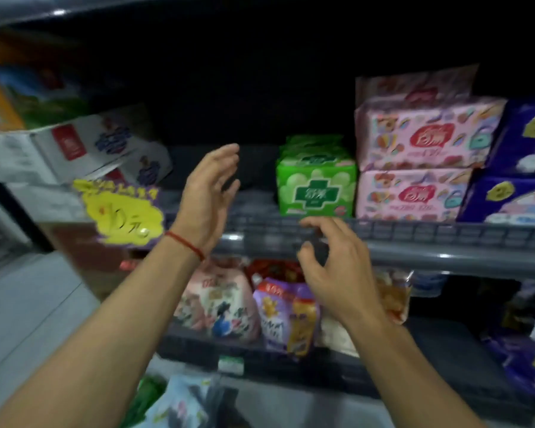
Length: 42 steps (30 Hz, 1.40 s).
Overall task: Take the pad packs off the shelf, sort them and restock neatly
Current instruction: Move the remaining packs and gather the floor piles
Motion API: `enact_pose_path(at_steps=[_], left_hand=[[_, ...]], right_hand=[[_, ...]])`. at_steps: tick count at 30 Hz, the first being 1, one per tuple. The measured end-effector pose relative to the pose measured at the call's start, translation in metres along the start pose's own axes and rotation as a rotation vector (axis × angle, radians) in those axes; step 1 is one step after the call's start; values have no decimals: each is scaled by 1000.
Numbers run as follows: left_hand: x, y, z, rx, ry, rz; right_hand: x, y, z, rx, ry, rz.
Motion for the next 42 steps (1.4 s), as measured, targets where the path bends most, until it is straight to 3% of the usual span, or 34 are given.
enact_pose_path(at_steps=[4, 11, 16, 19, 22, 25, 30, 38, 42], left_hand=[[-91, 133, -6, -69, -161, -51], [-344, 347, 3, -448, -490, -663], [-445, 473, 27, -678, -612, -910], [-488, 537, 62, -860, -661, -1057], [-512, 580, 90, -1056, -827, -1172], [-522, 605, 127, -1112, -635, -1275], [-542, 632, 195, -971, -331, -1309], [-494, 606, 160, -709, -252, -1365], [-449, 536, 115, -504, -145, -1368]], right_hand=[[68, 41, 40, -91, -1, 277], [203, 137, 130, -372, 31, 804], [279, 202, 166, -454, 214, 1264], [321, 244, 178, -579, 401, 1422], [363, 285, 179, -672, 473, 1473], [388, 304, 167, -720, 528, 1515], [395, 265, 134, -576, 491, 1469], [384, 244, 108, -459, 380, 1459], [381, 245, 123, -459, 253, 1397]])
Point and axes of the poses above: each hand's wrist, its own y-axis away from the middle knuckle, its own x-axis out of the palm, z = x × y, the point moved 9 cm from there along -y, towards the middle knuckle, and after that the axes turned 4 degrees about x, right-handed, at the moved point
